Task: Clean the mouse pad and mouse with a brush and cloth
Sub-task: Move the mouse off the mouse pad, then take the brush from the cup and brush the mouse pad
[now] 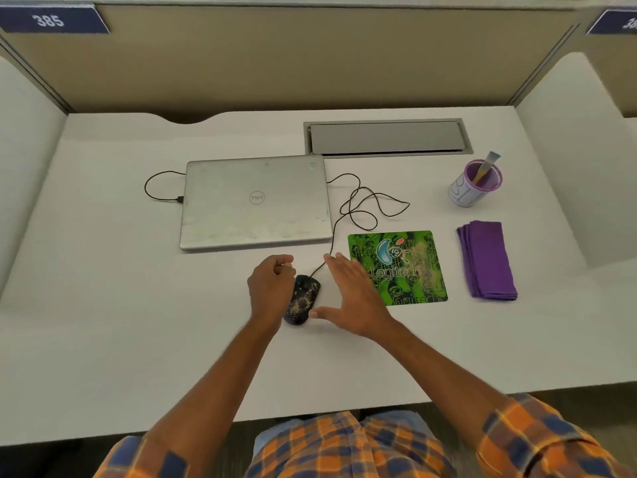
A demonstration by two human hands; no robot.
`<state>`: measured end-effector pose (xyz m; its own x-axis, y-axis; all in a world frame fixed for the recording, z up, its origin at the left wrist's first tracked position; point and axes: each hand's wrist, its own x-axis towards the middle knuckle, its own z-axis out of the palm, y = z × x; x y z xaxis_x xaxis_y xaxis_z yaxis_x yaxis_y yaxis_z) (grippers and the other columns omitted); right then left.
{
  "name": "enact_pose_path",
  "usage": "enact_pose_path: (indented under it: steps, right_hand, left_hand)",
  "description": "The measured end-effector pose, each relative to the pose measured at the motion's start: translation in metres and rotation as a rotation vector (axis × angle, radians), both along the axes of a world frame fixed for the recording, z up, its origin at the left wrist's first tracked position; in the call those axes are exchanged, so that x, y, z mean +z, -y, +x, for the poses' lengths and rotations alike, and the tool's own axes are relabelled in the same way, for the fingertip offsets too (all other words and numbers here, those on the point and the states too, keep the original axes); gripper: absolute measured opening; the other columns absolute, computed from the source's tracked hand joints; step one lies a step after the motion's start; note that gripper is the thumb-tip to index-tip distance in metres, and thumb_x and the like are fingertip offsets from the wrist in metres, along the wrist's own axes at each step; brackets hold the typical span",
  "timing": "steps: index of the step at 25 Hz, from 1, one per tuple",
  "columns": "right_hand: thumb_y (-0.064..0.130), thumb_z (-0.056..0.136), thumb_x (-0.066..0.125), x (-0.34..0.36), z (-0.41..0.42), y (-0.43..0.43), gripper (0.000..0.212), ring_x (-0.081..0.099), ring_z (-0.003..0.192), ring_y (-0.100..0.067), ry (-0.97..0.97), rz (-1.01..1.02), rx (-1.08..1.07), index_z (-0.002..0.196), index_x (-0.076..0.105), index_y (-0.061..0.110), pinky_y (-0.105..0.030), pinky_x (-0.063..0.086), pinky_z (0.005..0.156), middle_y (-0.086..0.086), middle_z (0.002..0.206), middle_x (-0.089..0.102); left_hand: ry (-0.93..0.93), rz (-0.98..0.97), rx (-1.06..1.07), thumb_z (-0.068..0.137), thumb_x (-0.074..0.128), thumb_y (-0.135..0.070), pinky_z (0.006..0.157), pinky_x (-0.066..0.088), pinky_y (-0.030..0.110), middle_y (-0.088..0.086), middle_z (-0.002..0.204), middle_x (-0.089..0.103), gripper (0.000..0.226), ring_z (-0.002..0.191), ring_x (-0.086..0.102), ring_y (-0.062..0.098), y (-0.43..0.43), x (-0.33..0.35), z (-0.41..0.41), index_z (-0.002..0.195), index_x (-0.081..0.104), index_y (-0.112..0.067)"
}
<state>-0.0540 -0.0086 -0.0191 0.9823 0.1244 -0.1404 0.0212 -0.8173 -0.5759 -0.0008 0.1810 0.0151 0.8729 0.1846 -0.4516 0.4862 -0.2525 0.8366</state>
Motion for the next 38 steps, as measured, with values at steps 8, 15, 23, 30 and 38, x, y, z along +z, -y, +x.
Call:
enact_pose_path:
  steps: [8,15,23,30,38]
  right_hand:
    - [0.083,0.082,0.066,0.015,-0.004,0.087,0.108,0.034,0.156,-0.022,-0.005,0.109,-0.157,0.168,0.029,0.029,-0.045,0.028,0.129,0.000,0.168,0.044]
    - [0.060,0.090,0.080,0.034,0.014,0.212,0.082,0.057,0.125,-0.016,0.065,0.192,-0.359,0.157,0.050,0.024,-0.039,0.049,0.104,0.005,0.133,0.066]
    - [0.040,0.095,0.082,0.060,0.081,0.342,0.049,0.064,0.100,-0.018,0.222,0.194,-0.529,0.137,0.067,0.021,-0.035,0.057,0.084,0.002,0.110,0.070]
    - [0.029,0.101,0.077,0.065,0.144,0.394,0.048,0.067,0.116,-0.025,0.189,0.111,-0.666,0.144,0.064,0.011,-0.032,0.058,0.088,-0.010,0.132,0.069]
    - [0.030,0.101,0.078,0.065,0.171,0.403,0.031,0.069,0.114,-0.029,0.159,0.086,-0.651,0.121,0.077,0.006,-0.039,0.058,0.094,-0.012,0.126,0.074]
  left_hand:
    - [0.010,-0.046,-0.176,0.100,0.066,-0.030,0.071,0.064,0.025,-0.005,0.085,0.080,0.012,0.086,0.079,0.020,0.099,0.017,0.007,0.098,0.078,-0.027]
    - [0.055,-0.107,-0.343,0.100,0.069,-0.039,0.089,0.067,0.047,-0.003,0.086,0.081,0.017,0.086,0.079,0.016,0.231,0.029,0.033,0.096,0.079,-0.025]
    - [0.200,-0.003,-0.486,0.101,0.067,-0.031,0.090,0.064,0.046,-0.002,0.097,0.081,0.019,0.092,0.077,0.019,0.364,0.052,0.098,0.106,0.080,-0.017]
    - [0.289,0.131,-0.520,0.097,0.071,-0.019,0.090,0.065,0.044,0.001,0.102,0.078,0.014,0.095,0.074,0.020,0.427,0.051,0.153,0.104,0.080,-0.012]
    - [0.299,0.182,-0.539,0.098,0.074,-0.014,0.094,0.065,0.043,0.008,0.111,0.078,0.017,0.101,0.074,0.023,0.458,0.039,0.174,0.113,0.079,-0.006]
